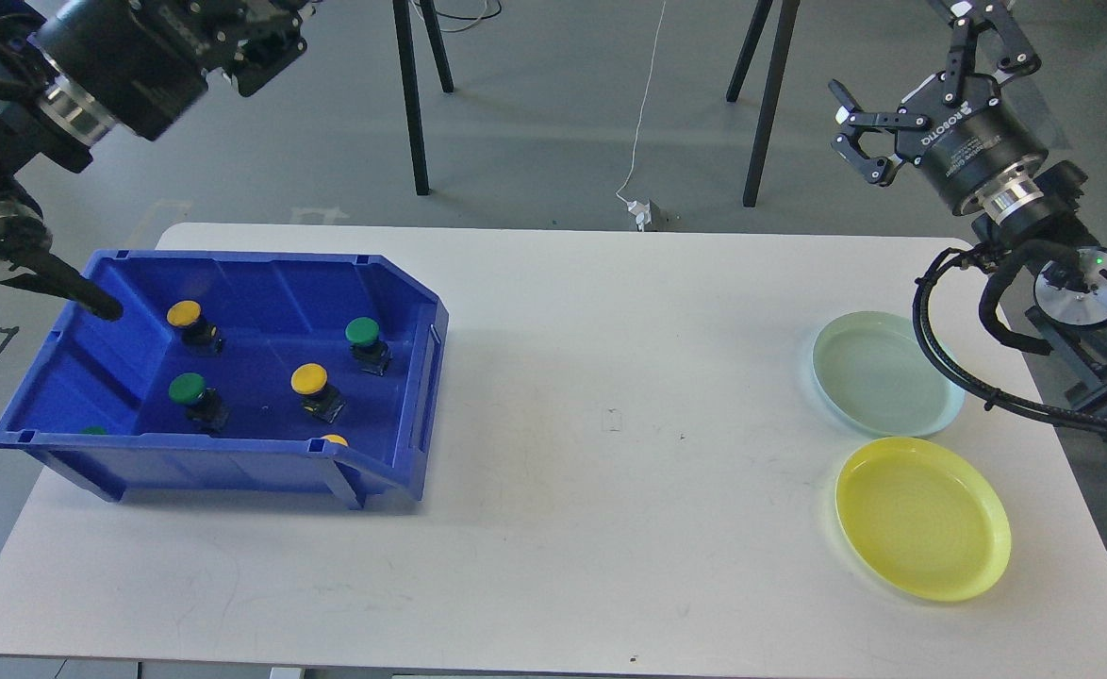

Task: Pass button and place on color plate
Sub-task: 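Move the left gripper down into the blue bin toward a button, then grasp a dark button in the bin with the left gripper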

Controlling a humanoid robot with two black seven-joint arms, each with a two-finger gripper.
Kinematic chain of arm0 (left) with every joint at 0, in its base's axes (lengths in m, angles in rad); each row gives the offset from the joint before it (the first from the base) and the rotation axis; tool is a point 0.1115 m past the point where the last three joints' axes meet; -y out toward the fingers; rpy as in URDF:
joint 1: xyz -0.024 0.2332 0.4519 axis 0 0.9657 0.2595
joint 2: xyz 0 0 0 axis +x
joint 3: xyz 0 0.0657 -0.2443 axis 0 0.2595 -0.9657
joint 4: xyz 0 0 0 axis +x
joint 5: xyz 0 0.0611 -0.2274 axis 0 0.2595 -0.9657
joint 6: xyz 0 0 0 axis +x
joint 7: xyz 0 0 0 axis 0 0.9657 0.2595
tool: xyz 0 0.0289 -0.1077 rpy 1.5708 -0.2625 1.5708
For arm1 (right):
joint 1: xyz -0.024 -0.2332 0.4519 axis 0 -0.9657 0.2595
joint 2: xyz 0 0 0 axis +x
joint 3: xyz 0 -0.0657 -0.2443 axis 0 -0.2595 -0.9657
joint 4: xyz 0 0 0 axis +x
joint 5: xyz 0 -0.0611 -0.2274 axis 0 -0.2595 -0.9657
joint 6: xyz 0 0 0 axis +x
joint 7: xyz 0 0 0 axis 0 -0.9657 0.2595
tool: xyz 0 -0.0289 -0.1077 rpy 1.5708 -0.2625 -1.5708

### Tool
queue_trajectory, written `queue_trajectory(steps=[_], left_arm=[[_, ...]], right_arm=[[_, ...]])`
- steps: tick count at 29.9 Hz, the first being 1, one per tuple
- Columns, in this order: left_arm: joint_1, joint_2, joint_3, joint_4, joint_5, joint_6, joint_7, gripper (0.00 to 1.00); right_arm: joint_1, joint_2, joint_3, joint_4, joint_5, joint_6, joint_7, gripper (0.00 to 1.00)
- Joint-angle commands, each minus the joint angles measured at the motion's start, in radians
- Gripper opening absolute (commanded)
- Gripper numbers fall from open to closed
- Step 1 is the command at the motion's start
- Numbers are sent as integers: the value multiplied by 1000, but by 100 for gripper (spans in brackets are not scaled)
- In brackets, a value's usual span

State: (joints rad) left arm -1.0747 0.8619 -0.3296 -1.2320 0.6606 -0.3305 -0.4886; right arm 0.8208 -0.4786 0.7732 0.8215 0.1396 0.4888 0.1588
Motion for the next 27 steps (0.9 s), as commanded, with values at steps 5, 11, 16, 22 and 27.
queue_trajectory(steps=[5, 11, 16, 22, 27], left_arm=[[-419, 32, 795, 12, 513, 180, 0, 96], [-470, -73, 1087, 144, 629, 231, 0, 96], [-358, -141, 1114, 252, 637, 281, 0, 95], [-324, -193, 1109, 250, 631, 281, 0, 95], [-272, -218, 1080, 252, 622, 281, 0, 95]], right_arm=[[-38, 0, 5, -7, 0, 0, 19, 100], [-60, -20, 18, -7, 0, 0, 19, 100], [-77, -25, 20, -18, 0, 0, 19, 100], [-77, -26, 20, -30, 0, 0, 19, 100], [-77, -28, 20, -30, 0, 0, 19, 100]])
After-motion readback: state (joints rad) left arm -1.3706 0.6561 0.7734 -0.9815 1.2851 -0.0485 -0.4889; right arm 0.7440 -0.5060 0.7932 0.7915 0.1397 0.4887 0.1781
